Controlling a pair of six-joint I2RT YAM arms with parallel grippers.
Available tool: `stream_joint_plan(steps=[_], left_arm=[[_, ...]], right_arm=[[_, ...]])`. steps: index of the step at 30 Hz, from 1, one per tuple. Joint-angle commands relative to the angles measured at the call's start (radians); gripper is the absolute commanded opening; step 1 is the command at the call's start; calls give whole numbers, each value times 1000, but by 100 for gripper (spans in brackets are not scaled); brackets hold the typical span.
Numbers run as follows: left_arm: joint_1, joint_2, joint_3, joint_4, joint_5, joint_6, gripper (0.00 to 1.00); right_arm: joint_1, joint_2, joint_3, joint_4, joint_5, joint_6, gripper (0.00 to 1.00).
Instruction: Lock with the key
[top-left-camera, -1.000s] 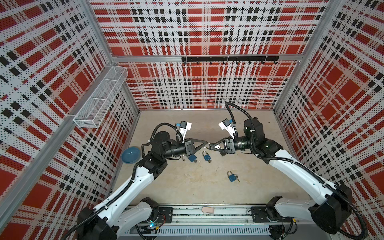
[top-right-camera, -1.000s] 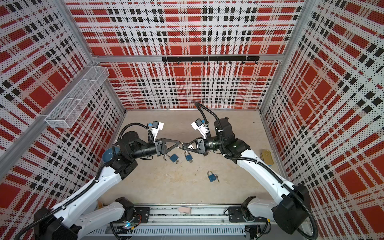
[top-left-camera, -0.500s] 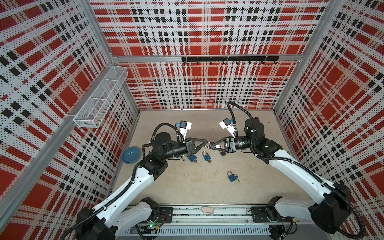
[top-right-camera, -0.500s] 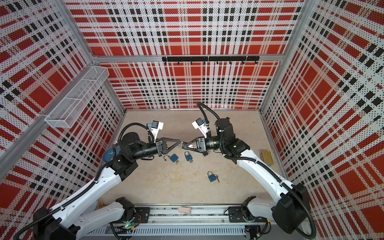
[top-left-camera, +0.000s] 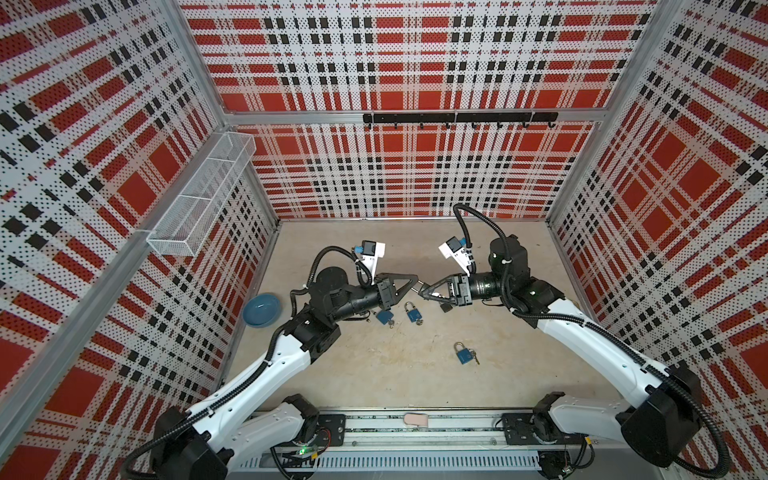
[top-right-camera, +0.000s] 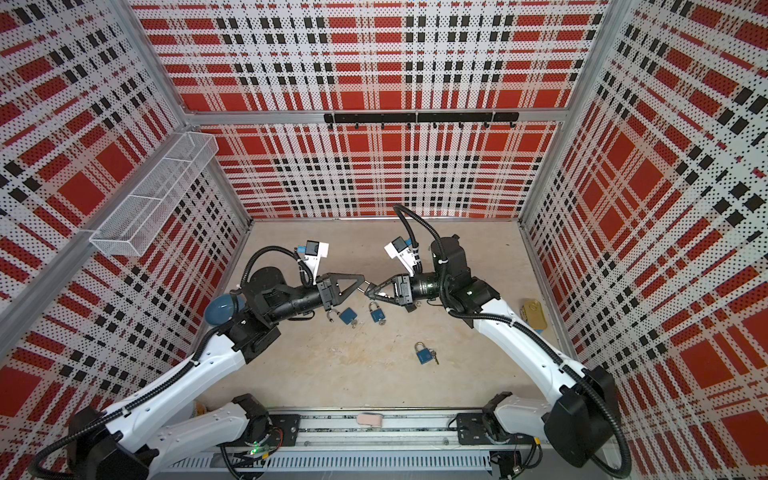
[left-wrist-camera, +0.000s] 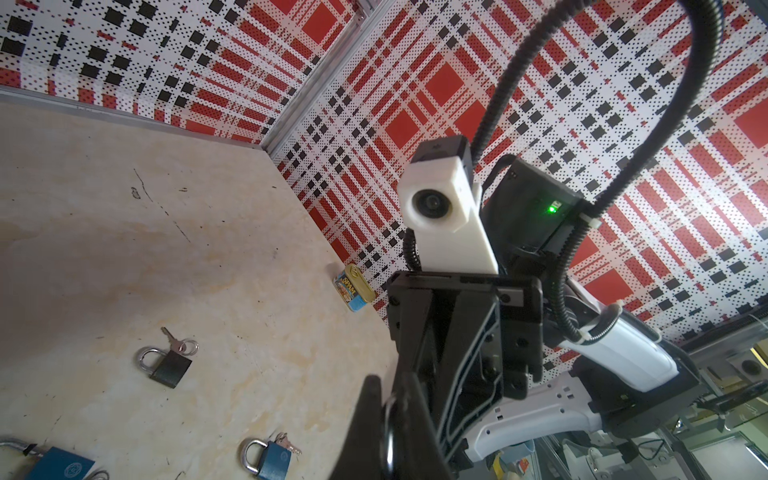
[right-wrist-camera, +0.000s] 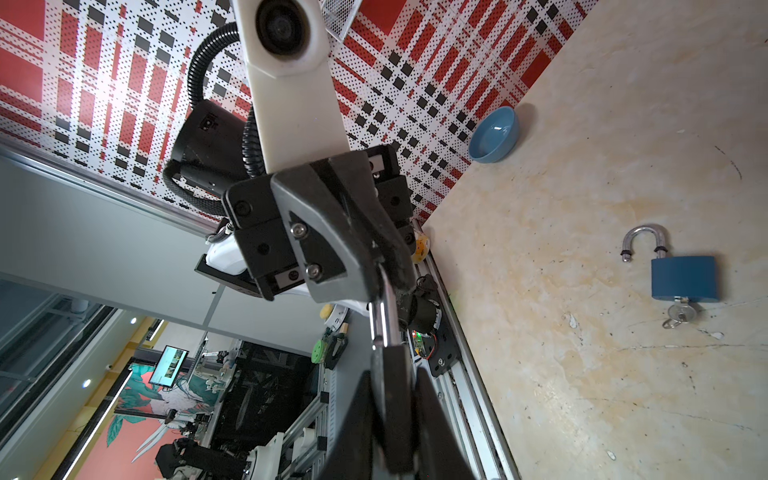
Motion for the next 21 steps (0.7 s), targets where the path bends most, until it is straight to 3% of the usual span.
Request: stream_joint_plan(steps=[1,7,21], left_arm=[[-75,50,-33,-92,71,14,0],[-66,26,-55,-91,63,14,0],[37,-41,-79,-94,90,41,0]], right_arm=[[51,-18,44,129,34,-56,0],[50,-39,57,73,58,-97,0],[45,-24,-10,390,-88,162,0]])
